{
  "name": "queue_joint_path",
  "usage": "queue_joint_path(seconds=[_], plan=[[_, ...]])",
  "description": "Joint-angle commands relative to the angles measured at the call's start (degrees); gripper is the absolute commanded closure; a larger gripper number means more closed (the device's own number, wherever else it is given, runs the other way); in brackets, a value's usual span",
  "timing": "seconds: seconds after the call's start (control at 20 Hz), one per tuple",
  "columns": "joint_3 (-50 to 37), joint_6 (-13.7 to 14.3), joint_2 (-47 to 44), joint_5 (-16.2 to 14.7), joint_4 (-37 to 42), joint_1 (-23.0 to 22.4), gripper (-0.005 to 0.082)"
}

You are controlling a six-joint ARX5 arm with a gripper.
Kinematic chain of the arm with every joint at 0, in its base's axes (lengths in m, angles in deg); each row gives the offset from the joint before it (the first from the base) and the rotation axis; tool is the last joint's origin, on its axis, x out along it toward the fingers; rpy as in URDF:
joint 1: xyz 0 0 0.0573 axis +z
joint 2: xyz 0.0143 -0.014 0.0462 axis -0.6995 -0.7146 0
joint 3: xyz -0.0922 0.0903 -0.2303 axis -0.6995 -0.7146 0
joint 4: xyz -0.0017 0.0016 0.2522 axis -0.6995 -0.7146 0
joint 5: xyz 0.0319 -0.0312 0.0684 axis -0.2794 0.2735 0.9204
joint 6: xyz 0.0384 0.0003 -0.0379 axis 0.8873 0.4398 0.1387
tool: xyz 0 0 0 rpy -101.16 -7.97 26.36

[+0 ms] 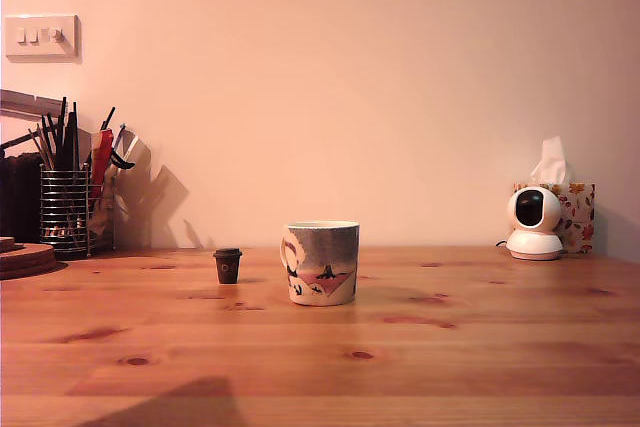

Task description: Pick up the coffee capsules on the table and drop them inside the coffee cup

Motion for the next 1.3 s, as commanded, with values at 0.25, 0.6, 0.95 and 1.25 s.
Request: queue_joint_path(seconds=[0.25,0.6,0.95,1.25], plan=[[-1.6,0.2,-15.1,-4.7,8.7,0.0,0.0462],[-1.6,0.7,-34.9,-5.4,21.4,0.0,0.0333],[-1.6,3.3,-48.9,-6.9,37.5,0.0,0.034],[-1.6,4.3,-58.7,-7.8,45.7,-0.2,0.0339]])
